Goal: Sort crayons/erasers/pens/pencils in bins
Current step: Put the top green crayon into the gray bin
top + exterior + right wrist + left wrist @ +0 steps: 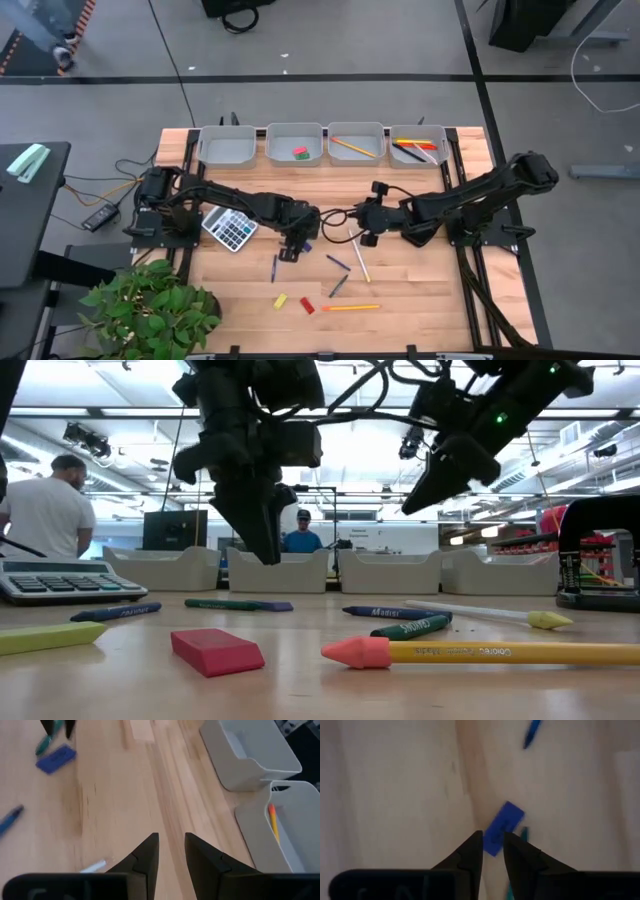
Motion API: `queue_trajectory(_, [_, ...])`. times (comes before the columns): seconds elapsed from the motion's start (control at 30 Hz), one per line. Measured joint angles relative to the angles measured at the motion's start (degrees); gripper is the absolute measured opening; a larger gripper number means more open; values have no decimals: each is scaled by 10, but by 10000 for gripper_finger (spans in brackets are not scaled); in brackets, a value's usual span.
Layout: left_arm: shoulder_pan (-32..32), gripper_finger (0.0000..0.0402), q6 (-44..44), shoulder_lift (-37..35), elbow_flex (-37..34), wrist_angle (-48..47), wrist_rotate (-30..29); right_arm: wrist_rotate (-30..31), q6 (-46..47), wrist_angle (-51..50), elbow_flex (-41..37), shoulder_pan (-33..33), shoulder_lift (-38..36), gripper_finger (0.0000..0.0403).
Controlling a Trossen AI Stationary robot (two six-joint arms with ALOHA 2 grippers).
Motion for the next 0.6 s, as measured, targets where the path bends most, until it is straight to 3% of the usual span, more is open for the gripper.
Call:
queue_trajectory(0.23, [1, 80, 4, 7, -1, -20, -18, 38, 52, -29, 0, 0, -52, 103])
queue_trajectory(0.6, [-16, 117, 24, 24, -1, -26, -17, 57, 64, -40, 0, 1, -101, 103])
